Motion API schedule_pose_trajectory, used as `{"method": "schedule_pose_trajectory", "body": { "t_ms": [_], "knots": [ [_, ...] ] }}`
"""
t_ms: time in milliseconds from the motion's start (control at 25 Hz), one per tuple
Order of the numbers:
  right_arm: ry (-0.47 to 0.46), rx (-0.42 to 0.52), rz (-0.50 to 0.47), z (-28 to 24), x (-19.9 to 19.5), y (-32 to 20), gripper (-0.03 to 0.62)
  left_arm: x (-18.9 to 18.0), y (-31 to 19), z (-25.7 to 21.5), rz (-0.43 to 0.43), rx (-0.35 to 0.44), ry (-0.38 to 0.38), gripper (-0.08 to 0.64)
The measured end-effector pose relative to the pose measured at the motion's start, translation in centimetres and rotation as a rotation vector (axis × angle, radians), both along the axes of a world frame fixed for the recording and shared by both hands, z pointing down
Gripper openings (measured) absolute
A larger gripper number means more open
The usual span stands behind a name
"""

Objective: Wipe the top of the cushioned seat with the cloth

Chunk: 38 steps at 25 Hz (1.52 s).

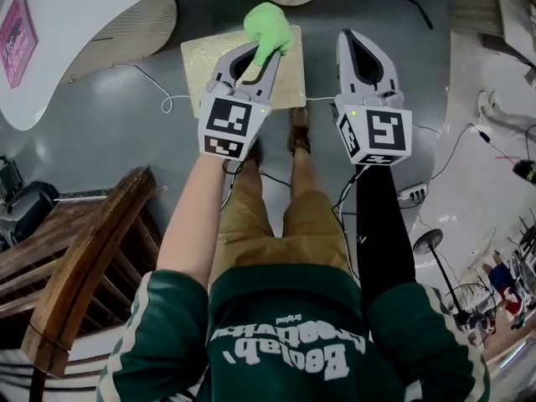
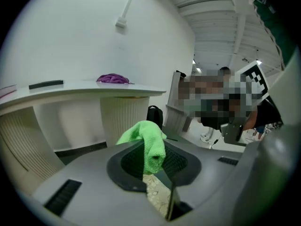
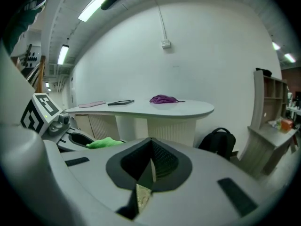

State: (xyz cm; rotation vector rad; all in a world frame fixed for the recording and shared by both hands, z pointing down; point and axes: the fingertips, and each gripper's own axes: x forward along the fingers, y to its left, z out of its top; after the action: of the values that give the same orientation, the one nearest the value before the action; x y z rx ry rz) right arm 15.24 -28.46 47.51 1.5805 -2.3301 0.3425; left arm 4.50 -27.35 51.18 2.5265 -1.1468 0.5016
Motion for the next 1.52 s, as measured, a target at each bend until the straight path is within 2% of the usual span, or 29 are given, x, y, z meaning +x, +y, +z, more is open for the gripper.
{"method": "schedule_pose_trajectory", "body": {
  "t_ms": [320,520,600,720,1080,1280,1520],
  "knots": [
    [-0.015,-0.045,-0.005,4.0,2.3,0.7,0.008,5.8,-0.4,8.5,0.050,-0.105,-0.036,0.078],
    [-0.021,-0.092,-0.007,7.3,4.4,0.9,0.008,8.7,-1.0,15.2,0.024,-0.227,-0.088,0.077],
    [-0.020,-0.113,-0.013,8.2,4.5,1.1,0.009,8.5,-0.8,18.9,-0.004,-0.301,-0.152,0.078],
    [-0.015,-0.129,-0.029,8.6,3.9,1.6,0.008,7.0,0.6,22.8,-0.030,-0.382,-0.247,0.078],
    [0.002,-0.122,-0.076,8.2,1.4,0.9,0.008,3.2,0.0,22.6,-0.095,-0.368,-0.199,0.078],
    [0.005,-0.137,-0.113,8.5,-2.0,0.6,0.008,-3.3,-0.5,22.8,-0.181,-0.375,-0.208,0.077],
    [0.008,-0.128,-0.191,8.8,-7.1,0.4,0.008,-13.5,0.4,23.3,-0.277,-0.397,-0.265,0.078]
  ]
}}
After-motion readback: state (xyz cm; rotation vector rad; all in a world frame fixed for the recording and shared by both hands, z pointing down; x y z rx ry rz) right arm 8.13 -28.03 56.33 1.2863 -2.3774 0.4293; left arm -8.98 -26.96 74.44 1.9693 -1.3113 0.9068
